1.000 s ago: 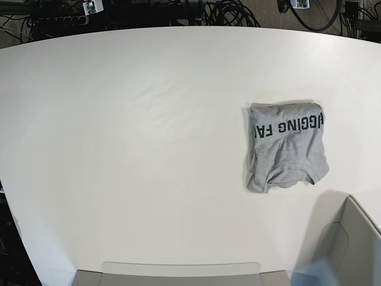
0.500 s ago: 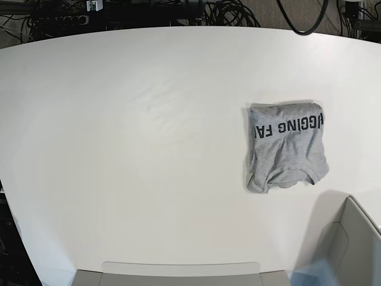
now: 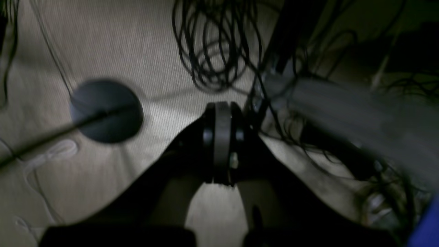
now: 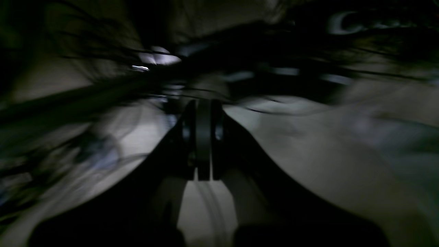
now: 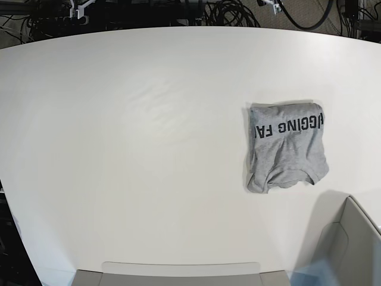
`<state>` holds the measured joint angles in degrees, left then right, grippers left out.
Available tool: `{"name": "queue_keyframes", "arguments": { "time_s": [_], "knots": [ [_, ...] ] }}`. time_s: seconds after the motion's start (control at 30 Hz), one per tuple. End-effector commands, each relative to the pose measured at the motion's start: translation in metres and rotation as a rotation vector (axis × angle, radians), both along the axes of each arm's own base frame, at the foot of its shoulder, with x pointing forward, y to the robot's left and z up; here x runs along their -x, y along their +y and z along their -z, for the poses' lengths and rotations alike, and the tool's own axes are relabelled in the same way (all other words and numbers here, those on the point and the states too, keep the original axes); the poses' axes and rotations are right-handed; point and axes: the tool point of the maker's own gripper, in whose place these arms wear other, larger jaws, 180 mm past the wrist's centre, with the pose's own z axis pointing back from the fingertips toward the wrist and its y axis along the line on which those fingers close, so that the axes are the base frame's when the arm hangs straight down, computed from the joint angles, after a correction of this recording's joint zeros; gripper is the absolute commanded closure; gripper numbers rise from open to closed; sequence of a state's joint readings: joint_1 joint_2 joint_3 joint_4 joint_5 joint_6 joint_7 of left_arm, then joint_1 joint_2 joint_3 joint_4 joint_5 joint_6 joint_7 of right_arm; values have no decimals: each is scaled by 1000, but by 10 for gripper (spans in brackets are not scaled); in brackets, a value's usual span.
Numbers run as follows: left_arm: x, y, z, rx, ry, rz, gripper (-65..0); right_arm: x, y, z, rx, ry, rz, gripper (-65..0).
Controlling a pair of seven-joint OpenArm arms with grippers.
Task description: Fold the T-shirt properly
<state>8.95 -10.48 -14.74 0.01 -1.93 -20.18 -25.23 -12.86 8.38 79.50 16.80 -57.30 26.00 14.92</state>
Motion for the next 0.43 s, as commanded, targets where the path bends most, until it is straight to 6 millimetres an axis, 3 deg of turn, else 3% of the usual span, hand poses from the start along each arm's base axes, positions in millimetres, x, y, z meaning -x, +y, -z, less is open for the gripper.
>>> {"name": "queue_keyframes", "arguments": {
  "time_s": [0.0, 0.1, 0.27, 0.4],
  "knots": [
    [7, 2, 2, 0, 41, 31, 0, 6, -6, 1, 16, 29, -34, 0],
    [22, 9, 9, -78, 184, 130, -3, 14, -23, 7, 149, 115, -123, 0],
    [38, 20, 9, -254, 295, 236, -73, -4, -51, 4, 416, 166, -282, 0],
    [35, 19, 9, -264, 291, 252, -106, -16, -43, 4, 513, 167, -368, 0]
  ]
}}
